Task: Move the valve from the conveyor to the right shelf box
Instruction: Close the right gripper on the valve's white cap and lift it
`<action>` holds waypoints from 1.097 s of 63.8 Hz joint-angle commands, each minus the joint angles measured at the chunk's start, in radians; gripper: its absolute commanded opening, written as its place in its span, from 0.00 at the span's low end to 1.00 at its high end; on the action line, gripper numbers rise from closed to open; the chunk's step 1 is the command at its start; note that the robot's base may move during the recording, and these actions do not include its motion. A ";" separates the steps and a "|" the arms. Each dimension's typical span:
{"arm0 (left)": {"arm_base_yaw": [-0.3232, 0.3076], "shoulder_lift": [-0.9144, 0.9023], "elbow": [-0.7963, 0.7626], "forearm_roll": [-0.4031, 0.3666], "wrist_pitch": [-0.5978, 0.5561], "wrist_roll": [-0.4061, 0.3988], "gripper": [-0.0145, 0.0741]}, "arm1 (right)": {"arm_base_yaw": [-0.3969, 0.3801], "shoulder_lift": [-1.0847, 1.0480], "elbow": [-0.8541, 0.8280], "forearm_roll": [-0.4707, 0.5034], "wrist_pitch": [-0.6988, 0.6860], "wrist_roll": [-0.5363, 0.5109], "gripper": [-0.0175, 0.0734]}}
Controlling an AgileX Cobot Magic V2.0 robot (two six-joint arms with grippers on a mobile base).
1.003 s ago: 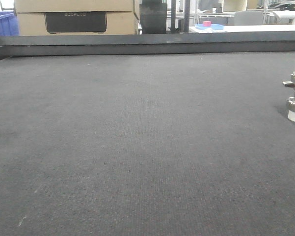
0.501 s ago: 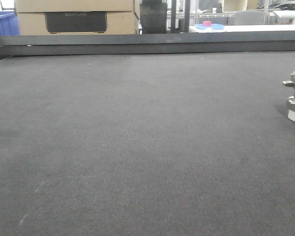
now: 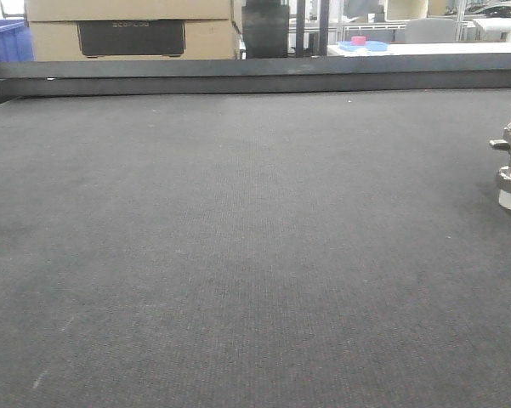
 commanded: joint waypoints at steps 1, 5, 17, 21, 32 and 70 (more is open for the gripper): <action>-0.005 -0.001 -0.009 -0.003 -0.005 -0.007 0.82 | 0.014 0.088 -0.067 -0.010 0.069 0.000 0.82; -0.005 -0.001 -0.009 -0.003 -0.005 -0.007 0.82 | 0.029 0.138 -0.084 -0.010 0.076 0.000 0.82; -0.005 -0.001 -0.009 -0.003 -0.008 -0.007 0.82 | 0.038 0.296 -0.092 -0.012 0.079 0.000 0.82; -0.005 -0.001 -0.009 -0.003 -0.006 -0.007 0.82 | 0.038 0.348 -0.092 -0.012 0.070 0.000 0.82; -0.005 -0.001 -0.009 -0.003 -0.004 -0.007 0.82 | 0.028 0.453 -0.092 -0.012 0.045 0.001 0.82; -0.005 -0.001 -0.009 -0.003 -0.004 -0.007 0.82 | 0.012 0.586 -0.092 -0.016 -0.099 0.001 0.82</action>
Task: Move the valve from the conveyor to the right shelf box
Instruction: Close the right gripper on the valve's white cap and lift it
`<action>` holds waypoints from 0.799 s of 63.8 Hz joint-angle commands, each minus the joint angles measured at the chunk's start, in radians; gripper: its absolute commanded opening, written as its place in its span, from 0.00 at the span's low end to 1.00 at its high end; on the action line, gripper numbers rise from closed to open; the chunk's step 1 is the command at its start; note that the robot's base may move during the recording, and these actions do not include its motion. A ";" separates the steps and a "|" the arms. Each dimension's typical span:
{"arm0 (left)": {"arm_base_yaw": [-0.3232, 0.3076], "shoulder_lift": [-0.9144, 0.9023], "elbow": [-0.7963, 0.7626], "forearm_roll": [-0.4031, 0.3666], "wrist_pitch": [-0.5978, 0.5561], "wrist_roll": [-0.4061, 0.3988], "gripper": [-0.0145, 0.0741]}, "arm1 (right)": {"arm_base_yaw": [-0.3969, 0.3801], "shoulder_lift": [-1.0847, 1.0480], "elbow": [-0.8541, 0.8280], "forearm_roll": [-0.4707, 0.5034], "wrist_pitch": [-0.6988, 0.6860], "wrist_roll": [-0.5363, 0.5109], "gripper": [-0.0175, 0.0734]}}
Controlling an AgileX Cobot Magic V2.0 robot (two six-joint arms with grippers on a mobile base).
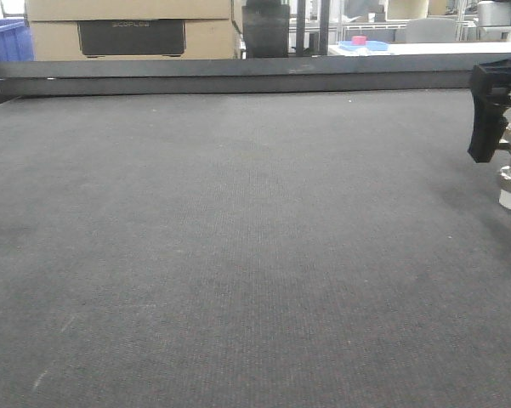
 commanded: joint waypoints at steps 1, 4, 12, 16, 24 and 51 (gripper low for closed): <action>-0.005 -0.001 -0.009 -0.003 -0.010 -0.007 0.82 | -0.006 -0.002 -0.007 -0.014 -0.024 0.001 0.82; -0.005 -0.001 -0.009 -0.003 -0.010 -0.007 0.82 | -0.006 0.000 -0.007 -0.019 -0.024 0.001 0.82; -0.005 -0.001 -0.009 -0.003 -0.010 -0.007 0.82 | -0.006 0.000 -0.007 -0.023 -0.017 0.001 0.79; -0.005 -0.001 -0.009 -0.003 -0.010 -0.007 0.82 | -0.006 0.000 -0.007 -0.025 0.000 0.001 0.71; -0.005 -0.001 -0.009 -0.003 -0.010 -0.007 0.82 | -0.006 0.000 -0.007 -0.025 0.018 0.001 0.42; -0.003 0.055 -0.074 0.011 0.154 -0.007 0.82 | -0.006 -0.094 -0.065 -0.025 0.055 0.001 0.02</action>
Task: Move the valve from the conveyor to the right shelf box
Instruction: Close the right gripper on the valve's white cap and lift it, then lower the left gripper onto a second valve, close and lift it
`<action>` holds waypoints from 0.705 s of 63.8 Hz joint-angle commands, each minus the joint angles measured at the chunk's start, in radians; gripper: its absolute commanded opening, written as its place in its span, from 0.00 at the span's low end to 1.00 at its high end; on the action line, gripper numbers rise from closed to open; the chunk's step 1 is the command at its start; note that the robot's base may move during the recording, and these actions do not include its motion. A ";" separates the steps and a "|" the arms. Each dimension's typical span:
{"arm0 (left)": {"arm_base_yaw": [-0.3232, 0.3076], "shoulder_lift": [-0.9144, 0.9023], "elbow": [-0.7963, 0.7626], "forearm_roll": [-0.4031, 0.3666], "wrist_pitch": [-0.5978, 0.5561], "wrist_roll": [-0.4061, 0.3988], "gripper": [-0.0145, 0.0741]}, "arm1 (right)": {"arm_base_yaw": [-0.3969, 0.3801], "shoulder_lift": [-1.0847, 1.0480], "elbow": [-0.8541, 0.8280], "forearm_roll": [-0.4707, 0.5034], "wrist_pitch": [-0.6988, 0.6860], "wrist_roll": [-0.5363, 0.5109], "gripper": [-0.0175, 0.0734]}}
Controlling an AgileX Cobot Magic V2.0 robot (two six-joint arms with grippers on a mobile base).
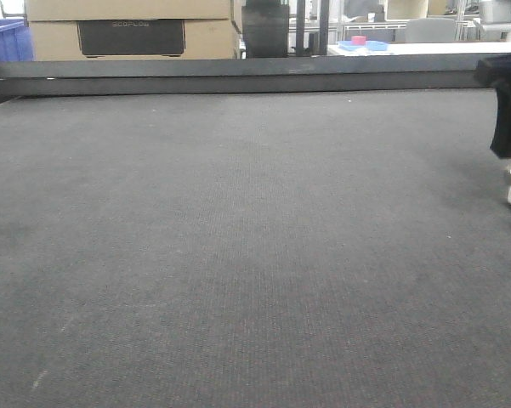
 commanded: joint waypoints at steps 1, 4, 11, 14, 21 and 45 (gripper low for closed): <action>-0.003 0.042 -0.055 0.012 0.059 -0.007 0.82 | -0.006 -0.079 -0.025 -0.009 -0.017 0.001 0.02; -0.003 0.078 -0.093 0.020 0.095 -0.007 0.82 | -0.006 -0.110 -0.025 -0.009 -0.017 0.001 0.02; -0.003 0.189 -0.204 0.047 0.190 -0.007 0.82 | -0.006 -0.176 0.004 -0.009 -0.029 0.001 0.02; -0.003 0.248 -0.258 0.062 0.235 -0.007 0.82 | -0.006 -0.211 0.025 -0.009 -0.043 0.001 0.02; 0.027 0.363 -0.357 0.071 0.302 0.011 0.82 | -0.006 -0.281 0.090 -0.009 -0.082 0.001 0.02; 0.247 0.739 -0.564 -0.080 0.322 0.289 0.82 | -0.006 -0.345 0.163 -0.001 -0.108 0.001 0.02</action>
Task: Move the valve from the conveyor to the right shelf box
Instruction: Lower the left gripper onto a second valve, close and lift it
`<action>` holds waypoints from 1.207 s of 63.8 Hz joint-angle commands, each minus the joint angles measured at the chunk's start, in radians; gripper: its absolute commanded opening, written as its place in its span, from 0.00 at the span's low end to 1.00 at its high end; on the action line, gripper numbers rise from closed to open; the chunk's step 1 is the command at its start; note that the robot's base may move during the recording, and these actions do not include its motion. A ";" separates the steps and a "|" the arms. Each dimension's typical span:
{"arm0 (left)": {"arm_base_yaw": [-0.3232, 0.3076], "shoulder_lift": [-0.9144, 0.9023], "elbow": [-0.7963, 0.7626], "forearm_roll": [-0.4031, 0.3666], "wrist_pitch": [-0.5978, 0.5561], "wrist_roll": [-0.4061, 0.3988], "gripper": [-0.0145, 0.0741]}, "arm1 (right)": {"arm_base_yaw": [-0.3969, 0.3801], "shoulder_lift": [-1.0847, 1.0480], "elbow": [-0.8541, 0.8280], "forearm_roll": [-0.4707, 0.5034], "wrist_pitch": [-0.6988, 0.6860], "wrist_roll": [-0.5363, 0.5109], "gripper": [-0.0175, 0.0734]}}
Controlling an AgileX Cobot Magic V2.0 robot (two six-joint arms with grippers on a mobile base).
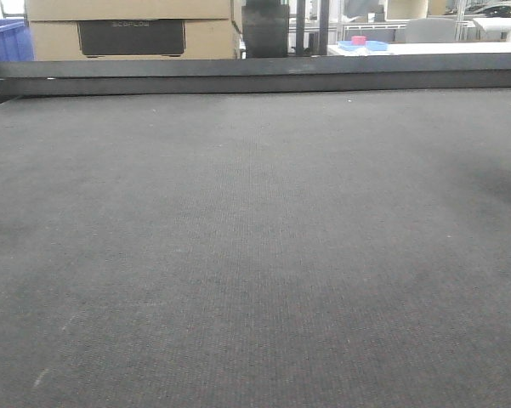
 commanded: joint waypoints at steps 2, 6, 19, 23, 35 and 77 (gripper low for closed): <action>0.008 0.089 -0.039 -0.008 -0.011 0.051 0.82 | -0.006 -0.022 -0.003 0.003 -0.049 0.001 0.02; 0.008 0.133 -0.049 -0.008 -0.028 0.051 0.82 | -0.006 -0.022 -0.003 0.008 -0.049 0.001 0.02; 0.008 0.255 -0.055 -0.012 -0.122 0.053 0.82 | -0.006 -0.022 -0.003 0.008 -0.051 0.001 0.02; 0.008 0.290 -0.055 -0.013 -0.136 0.053 0.82 | -0.006 -0.022 -0.003 0.008 -0.055 0.001 0.02; 0.008 0.369 -0.055 -0.046 -0.168 0.053 0.82 | -0.006 -0.022 -0.003 0.008 -0.069 0.001 0.02; 0.004 0.416 -0.053 -0.048 -0.135 0.053 0.38 | -0.006 -0.022 -0.003 0.008 -0.104 0.001 0.02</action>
